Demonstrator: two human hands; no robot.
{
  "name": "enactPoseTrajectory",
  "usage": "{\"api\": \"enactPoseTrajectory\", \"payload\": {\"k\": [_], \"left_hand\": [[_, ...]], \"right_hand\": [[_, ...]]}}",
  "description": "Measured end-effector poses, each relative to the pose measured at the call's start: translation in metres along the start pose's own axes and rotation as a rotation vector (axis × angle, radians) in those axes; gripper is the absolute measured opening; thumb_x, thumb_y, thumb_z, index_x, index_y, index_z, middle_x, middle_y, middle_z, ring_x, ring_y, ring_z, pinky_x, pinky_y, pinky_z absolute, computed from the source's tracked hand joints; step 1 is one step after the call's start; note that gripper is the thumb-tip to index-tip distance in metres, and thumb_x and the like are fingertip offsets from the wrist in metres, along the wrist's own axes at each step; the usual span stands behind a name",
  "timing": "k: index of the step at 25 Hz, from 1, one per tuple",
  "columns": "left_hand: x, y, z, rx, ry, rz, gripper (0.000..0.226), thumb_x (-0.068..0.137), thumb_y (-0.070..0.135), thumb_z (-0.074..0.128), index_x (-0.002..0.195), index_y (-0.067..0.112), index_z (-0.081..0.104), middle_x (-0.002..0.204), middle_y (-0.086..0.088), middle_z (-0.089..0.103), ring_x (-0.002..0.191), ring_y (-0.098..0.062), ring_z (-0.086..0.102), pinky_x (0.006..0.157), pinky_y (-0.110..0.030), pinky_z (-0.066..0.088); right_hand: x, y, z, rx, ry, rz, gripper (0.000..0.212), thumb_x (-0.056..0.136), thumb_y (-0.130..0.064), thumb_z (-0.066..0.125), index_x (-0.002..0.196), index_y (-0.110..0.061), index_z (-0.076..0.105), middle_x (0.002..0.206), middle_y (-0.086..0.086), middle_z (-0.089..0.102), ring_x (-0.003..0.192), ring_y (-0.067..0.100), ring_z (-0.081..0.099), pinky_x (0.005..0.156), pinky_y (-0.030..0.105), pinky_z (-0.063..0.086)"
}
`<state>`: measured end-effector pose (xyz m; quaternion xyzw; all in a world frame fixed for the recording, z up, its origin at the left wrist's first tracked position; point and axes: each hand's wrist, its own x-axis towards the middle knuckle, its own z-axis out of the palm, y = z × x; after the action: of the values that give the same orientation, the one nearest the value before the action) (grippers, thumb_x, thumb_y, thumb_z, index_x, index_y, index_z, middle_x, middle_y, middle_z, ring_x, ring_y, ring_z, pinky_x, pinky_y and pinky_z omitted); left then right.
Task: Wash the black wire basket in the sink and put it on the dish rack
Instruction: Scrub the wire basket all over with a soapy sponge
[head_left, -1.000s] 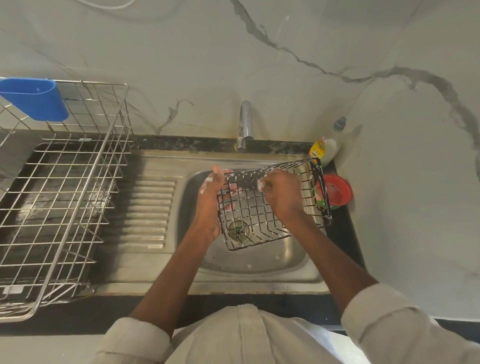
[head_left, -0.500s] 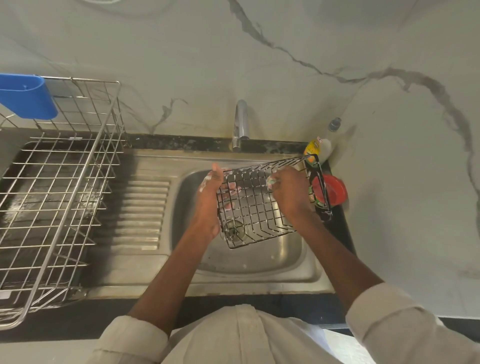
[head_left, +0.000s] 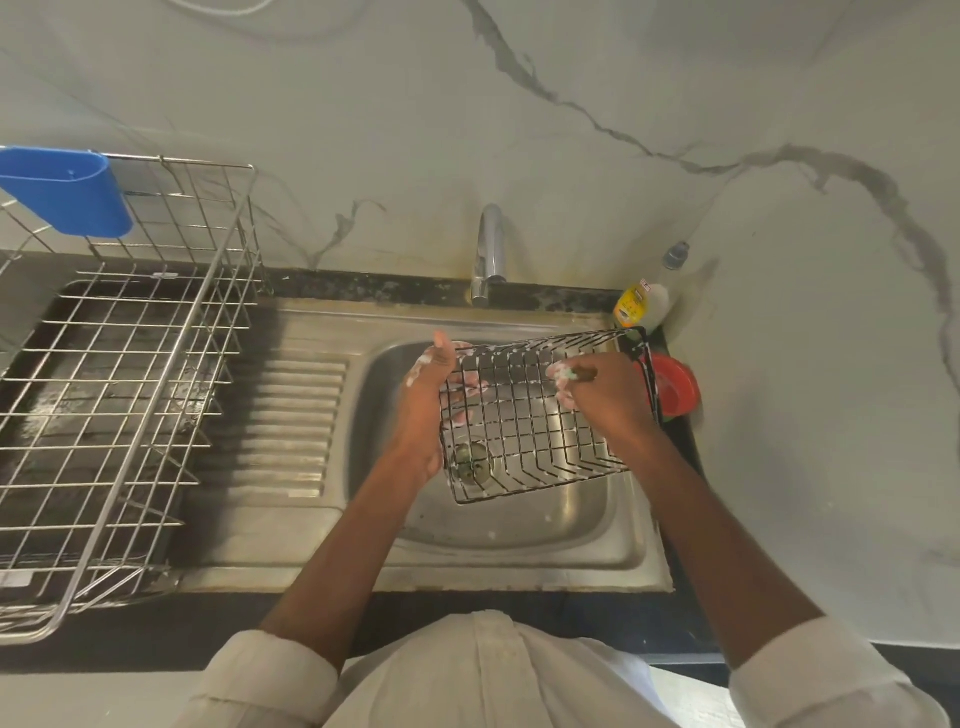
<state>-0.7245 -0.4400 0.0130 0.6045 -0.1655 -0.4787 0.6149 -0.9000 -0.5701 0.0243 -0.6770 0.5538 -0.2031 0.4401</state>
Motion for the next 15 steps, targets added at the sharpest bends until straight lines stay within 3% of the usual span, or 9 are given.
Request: {"api": "enactPoseTrajectory", "payload": {"k": [2, 4, 6, 9, 11, 15], "left_hand": [[0.0, 0.0, 0.0, -0.007, 0.003, -0.001, 0.12, 0.052, 0.107, 0.061, 0.134, 0.021, 0.07, 0.117, -0.01, 0.08, 0.111, -0.03, 0.077, 0.094, -0.047, 0.056], [0.001, 0.001, -0.001, -0.013, 0.005, -0.017, 0.127, 0.048, 0.108, 0.062, 0.138, 0.019, 0.068, 0.119, -0.01, 0.08, 0.114, -0.032, 0.076, 0.095, -0.048, 0.056], [0.002, -0.001, -0.001, -0.003, 0.003, -0.028, 0.131, 0.046, 0.108, 0.063, 0.142, 0.019, 0.066, 0.121, -0.011, 0.079, 0.117, -0.034, 0.074, 0.1, -0.05, 0.055], [0.003, -0.001, -0.001, 0.009, 0.007, -0.04, 0.131, 0.049, 0.107, 0.063, 0.146, 0.019, 0.063, 0.131, -0.012, 0.075, 0.124, -0.033, 0.07, 0.108, -0.056, 0.052], [0.004, 0.001, -0.003, 0.004, 0.016, -0.039, 0.128, 0.051, 0.107, 0.063, 0.143, 0.018, 0.065, 0.126, -0.013, 0.077, 0.114, -0.027, 0.073, 0.1, -0.049, 0.054], [0.003, 0.008, -0.007, -0.028, 0.05, -0.022, 0.111, 0.061, 0.101, 0.063, 0.136, 0.019, 0.068, 0.122, -0.019, 0.077, 0.097, -0.022, 0.072, 0.088, -0.045, 0.052]], "right_hand": [[-0.003, -0.002, -0.005, 0.113, 0.025, 0.014, 0.018, 0.088, 0.008, 0.07, 0.1, -0.004, 0.079, 0.088, 0.002, 0.074, 0.077, 0.014, 0.074, 0.062, 0.019, 0.061], [0.002, 0.0, -0.003, 0.069, 0.061, -0.025, 0.015, 0.082, 0.003, 0.078, 0.095, -0.003, 0.079, 0.083, 0.004, 0.075, 0.07, 0.007, 0.073, 0.059, 0.019, 0.059], [0.011, -0.001, 0.001, -0.048, 0.076, -0.087, 0.01, 0.075, -0.013, 0.083, 0.084, -0.012, 0.078, 0.07, -0.002, 0.072, 0.055, 0.002, 0.066, 0.052, 0.02, 0.051], [0.028, -0.003, 0.011, -0.399, 0.088, -0.153, 0.016, 0.075, -0.028, 0.087, 0.087, -0.019, 0.082, 0.079, 0.001, 0.077, 0.067, 0.011, 0.068, 0.065, 0.023, 0.047], [0.025, -0.001, 0.016, -0.498, 0.068, -0.183, 0.019, 0.078, -0.019, 0.086, 0.097, -0.015, 0.082, 0.092, 0.006, 0.079, 0.08, 0.016, 0.071, 0.073, 0.021, 0.045], [-0.006, 0.027, 0.014, -0.761, -0.164, -0.268, 0.018, 0.082, 0.0, 0.078, 0.088, -0.017, 0.083, 0.085, 0.005, 0.078, 0.074, 0.017, 0.071, 0.076, 0.023, 0.055]]}}
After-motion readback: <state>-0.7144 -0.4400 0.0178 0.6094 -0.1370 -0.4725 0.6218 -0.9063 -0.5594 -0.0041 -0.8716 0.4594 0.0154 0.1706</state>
